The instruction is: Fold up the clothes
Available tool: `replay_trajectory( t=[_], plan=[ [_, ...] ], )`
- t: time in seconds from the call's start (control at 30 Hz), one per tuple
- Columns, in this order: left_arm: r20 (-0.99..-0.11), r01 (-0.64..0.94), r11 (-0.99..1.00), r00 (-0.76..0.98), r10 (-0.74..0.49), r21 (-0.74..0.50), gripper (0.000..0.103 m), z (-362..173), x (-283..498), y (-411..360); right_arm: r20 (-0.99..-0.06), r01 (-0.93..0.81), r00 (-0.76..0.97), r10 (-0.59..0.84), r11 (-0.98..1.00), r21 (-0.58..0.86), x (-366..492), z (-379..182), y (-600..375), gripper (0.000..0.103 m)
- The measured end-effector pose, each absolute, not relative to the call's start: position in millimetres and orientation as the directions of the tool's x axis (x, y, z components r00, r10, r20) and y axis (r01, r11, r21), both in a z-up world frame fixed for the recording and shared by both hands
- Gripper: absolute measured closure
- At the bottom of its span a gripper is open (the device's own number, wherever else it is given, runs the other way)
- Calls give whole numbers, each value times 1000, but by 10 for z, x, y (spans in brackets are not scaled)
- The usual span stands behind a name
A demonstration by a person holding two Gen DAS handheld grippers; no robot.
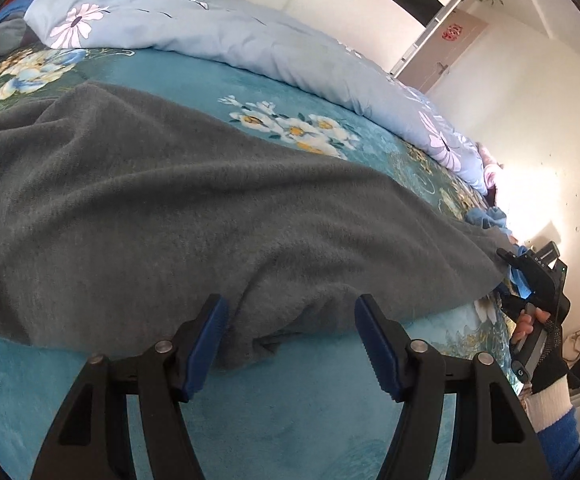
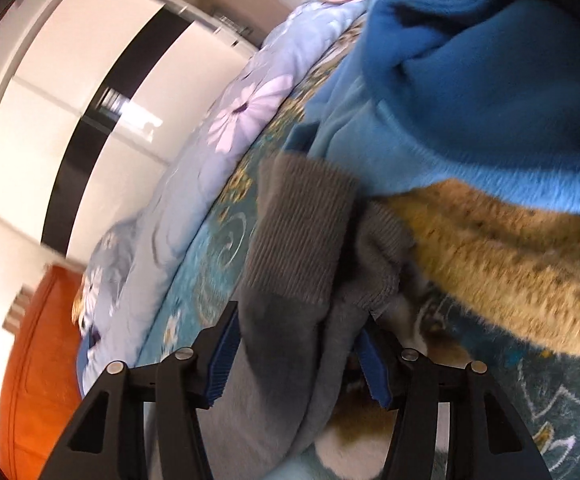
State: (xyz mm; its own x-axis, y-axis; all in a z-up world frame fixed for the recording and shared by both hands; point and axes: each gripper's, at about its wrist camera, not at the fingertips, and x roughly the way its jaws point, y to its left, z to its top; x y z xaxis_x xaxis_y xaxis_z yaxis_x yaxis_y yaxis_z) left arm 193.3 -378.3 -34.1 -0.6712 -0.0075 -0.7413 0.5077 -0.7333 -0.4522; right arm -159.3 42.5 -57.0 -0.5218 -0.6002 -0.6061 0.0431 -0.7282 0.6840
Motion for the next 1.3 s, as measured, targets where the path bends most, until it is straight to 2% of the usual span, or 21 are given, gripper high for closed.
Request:
replay_trajectory(
  t=[0.07,0.1,0.17,0.23,0.43,0.6,0.7,0.9,1.07,1.17,1.2,1.23,1.3],
  plan=[
    [-740,518,-721,-672,-11,-460,35,-333,1977,-3812,-600,52,-535,-594,-732,679,-1632,-505,428,64],
    [-738,522,-714,-675,-10,-467,35,-330,2006,-3828,-601,63,-542,-588,-741,668,-1649,-453,419,78],
    [-732,530,-699,-681,-15,-479,35,-311,2094,-3859,-601,85,-556,-574,-759,646,-1685,-348,402,84],
    [-722,535,-688,-692,-23,-491,35,-274,2202,-3889,-596,146,-578,-557,-790,596,-1691,-131,324,86],
    [-686,553,-637,-726,-52,-537,35,-171,2523,-3997,-576,424,-632,-519,-853,304,-1318,612,-350,86],
    [-672,569,-591,-738,-59,-572,35,-168,2752,-4085,-551,656,-617,-562,-754,36,-695,910,-1315,86],
    [-670,580,-566,-740,-65,-586,35,-182,2885,-4132,-581,742,-553,-597,-671,-17,-253,783,-1801,86],
    [-669,595,-533,-740,-72,-601,34,-200,3107,-4208,-726,862,-424,-542,-486,-140,581,-6,-2593,86],
    [-667,599,-521,-741,-73,-608,34,-220,3196,-4240,-752,872,-443,-489,-429,-235,875,-329,-2678,82],
    [-661,585,-514,-749,-46,-627,34,-253,3106,-4234,-760,883,-427,-490,-408,-233,985,-396,-2623,70],
    [-657,573,-520,-754,-31,-633,34,-250,3041,-4219,-765,899,-392,-511,-388,-202,1025,-386,-2582,59],
    [-652,561,-525,-758,-15,-640,34,-246,2975,-4203,-768,915,-357,-533,-367,-171,1065,-376,-2541,53],
    [-635,521,-545,-772,27,-657,34,-220,2765,-4157,-755,928,-317,-574,-350,-124,1118,-329,-2417,53]
  ],
)
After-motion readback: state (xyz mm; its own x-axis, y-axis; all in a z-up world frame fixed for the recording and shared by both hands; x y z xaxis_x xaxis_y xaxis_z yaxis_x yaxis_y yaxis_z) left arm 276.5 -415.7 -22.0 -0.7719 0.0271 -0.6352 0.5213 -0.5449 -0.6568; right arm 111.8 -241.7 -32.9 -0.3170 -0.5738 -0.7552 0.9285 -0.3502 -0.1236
